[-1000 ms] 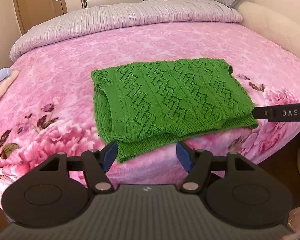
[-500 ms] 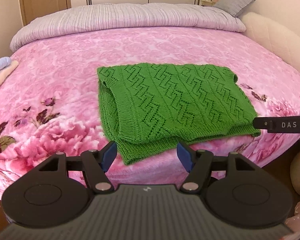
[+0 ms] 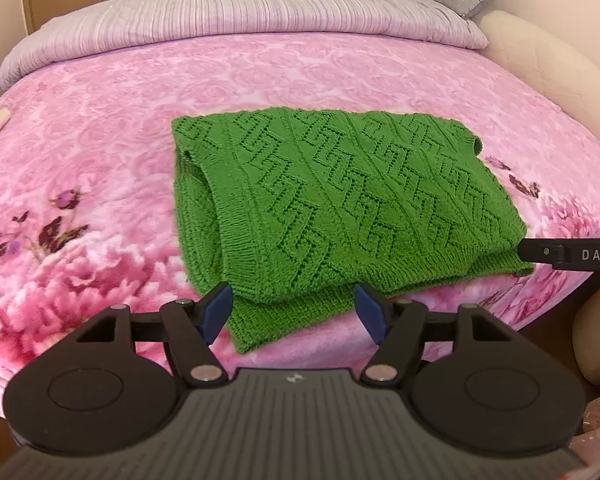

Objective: Fold clothes

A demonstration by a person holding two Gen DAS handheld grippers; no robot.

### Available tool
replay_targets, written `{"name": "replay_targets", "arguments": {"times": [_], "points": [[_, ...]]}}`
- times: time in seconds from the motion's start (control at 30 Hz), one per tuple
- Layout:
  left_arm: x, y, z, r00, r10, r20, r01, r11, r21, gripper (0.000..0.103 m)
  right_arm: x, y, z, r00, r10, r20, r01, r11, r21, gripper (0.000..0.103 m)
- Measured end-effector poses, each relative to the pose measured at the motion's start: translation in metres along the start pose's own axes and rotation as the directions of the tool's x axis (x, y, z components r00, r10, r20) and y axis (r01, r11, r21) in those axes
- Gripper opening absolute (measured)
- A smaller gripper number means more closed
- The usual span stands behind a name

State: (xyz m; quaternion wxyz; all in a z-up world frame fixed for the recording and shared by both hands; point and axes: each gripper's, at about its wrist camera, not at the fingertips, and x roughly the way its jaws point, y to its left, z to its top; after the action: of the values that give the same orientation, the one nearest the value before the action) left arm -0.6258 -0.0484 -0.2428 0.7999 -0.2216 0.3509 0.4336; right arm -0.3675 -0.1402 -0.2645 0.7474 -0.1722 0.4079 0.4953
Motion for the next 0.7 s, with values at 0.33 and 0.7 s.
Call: {"name": "replay_targets", "arguments": {"times": [0.33,0.7], "points": [[0.014,0.014,0.010,0.996,-0.092,0.016,0.092,0.996,-0.016,0.049,0.025,-0.065,-0.003,0.968,0.242,0.072,-0.252,0.917,0.310,0.088],[0.048,0.016,0.024,0.988,-0.155,-0.013,0.154,0.988,-0.021,0.034,0.075,-0.134,-0.007,0.909,0.372,0.189,-0.411,0.717,0.563,0.060]]}}
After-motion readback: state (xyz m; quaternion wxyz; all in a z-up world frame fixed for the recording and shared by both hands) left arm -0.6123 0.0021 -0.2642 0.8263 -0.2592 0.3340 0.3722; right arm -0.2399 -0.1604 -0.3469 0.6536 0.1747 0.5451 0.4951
